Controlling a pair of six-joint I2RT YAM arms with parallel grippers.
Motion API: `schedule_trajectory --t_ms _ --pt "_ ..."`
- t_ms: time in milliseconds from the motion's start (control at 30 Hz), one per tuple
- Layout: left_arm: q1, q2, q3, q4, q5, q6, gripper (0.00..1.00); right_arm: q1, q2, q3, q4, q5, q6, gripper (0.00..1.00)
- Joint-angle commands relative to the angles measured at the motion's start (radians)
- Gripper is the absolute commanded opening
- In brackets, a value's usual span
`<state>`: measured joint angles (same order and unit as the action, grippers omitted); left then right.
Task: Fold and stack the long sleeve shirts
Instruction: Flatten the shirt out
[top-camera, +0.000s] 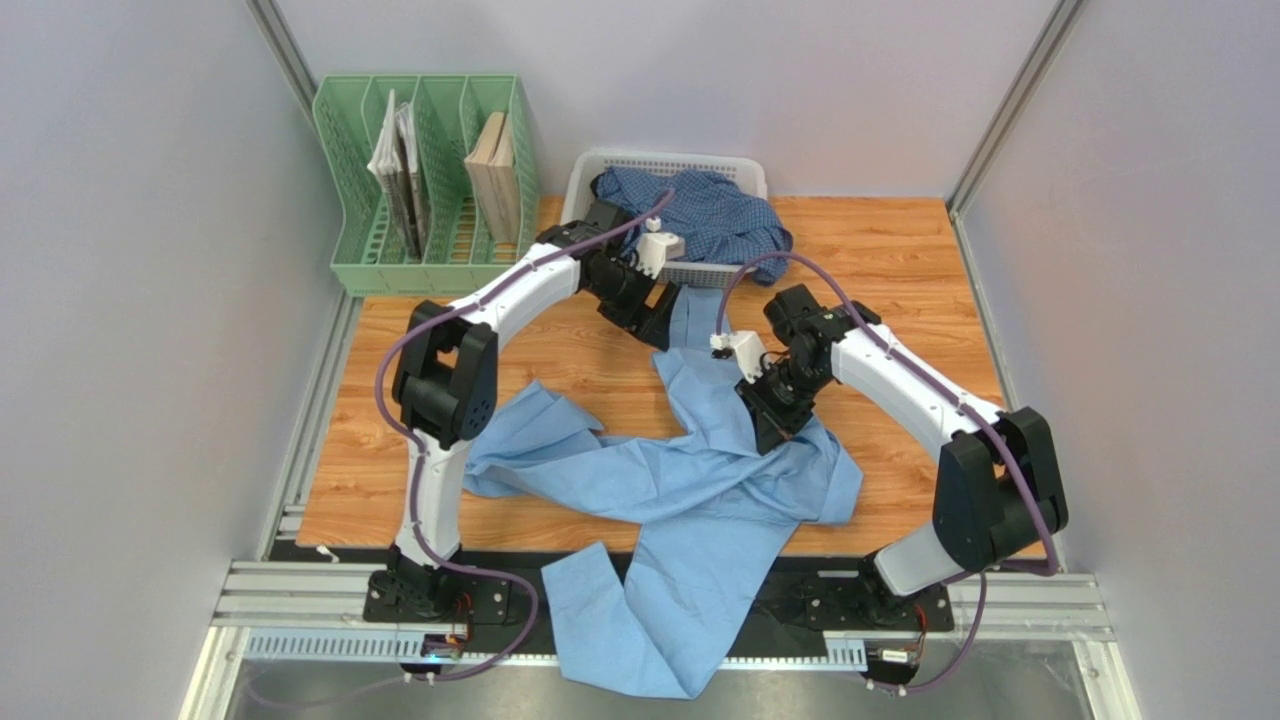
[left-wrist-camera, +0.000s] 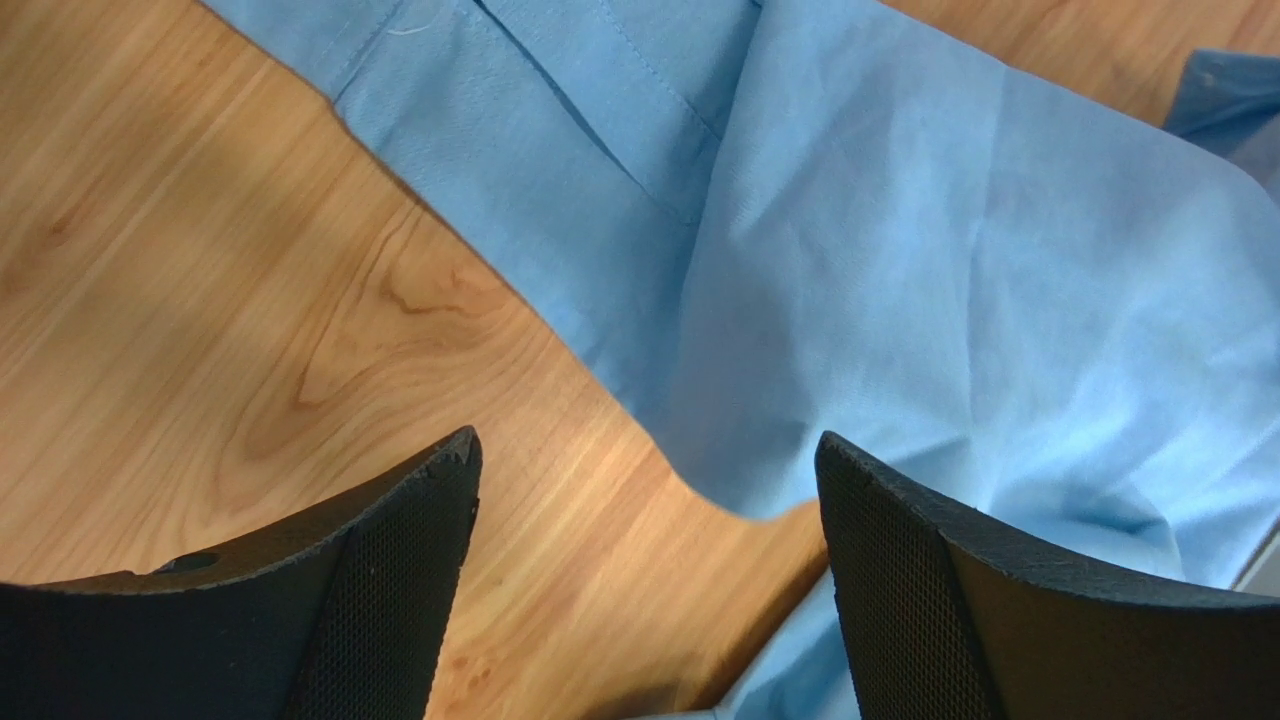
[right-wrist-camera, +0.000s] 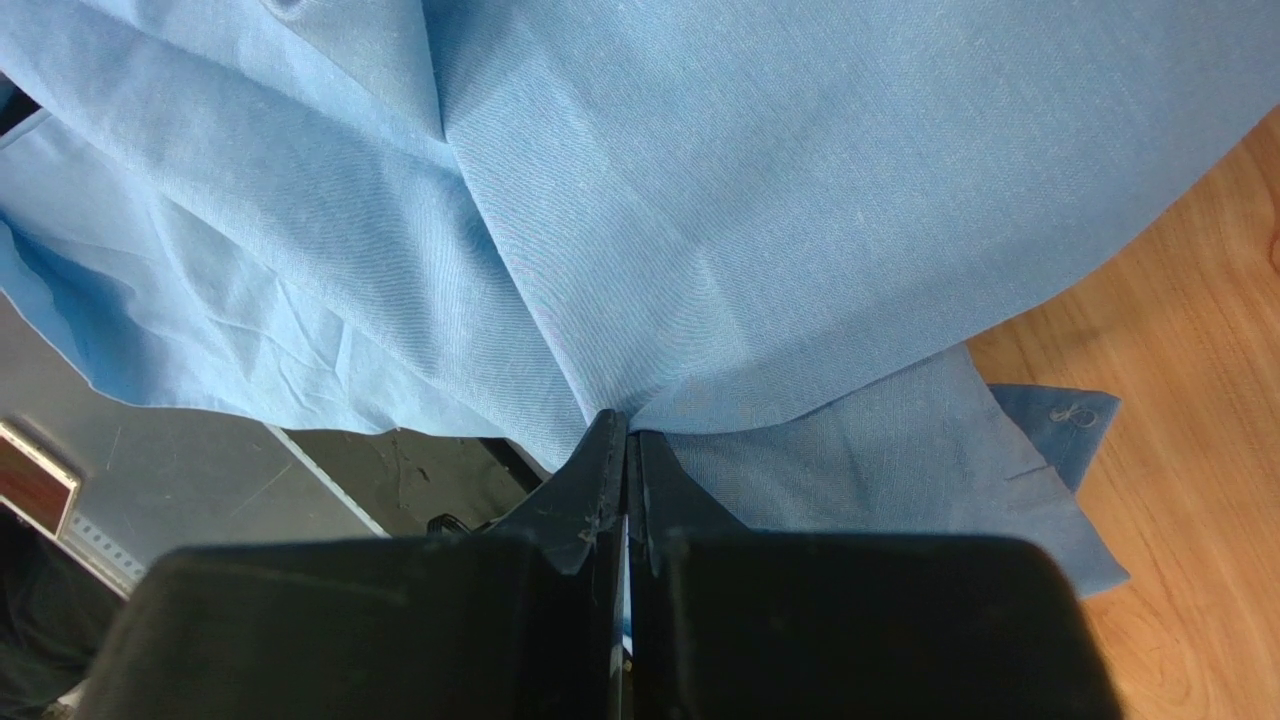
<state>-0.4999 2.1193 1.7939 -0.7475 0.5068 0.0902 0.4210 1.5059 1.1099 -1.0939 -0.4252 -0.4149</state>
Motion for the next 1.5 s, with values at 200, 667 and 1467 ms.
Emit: schedule_trajectory --t_ms 200,667,1467 --pt "-0.06 0.065 0.026 0.114 -0.109 -0.084 0.74 -0.008 -0.101 0.008 -0.095 -0.109 0.007 0.0" --pt "-0.215 0.2 0.269 0.05 -0.35 0.037 0.79 -0.005 -0.098 0.027 -0.155 -0.164 -0.047 0.0" --pt "-0.223 0.429 0.509 -0.302 -0.34 0.128 0.0 -0.005 -0.153 0.047 -0.204 -0.147 -0.081 0.0"
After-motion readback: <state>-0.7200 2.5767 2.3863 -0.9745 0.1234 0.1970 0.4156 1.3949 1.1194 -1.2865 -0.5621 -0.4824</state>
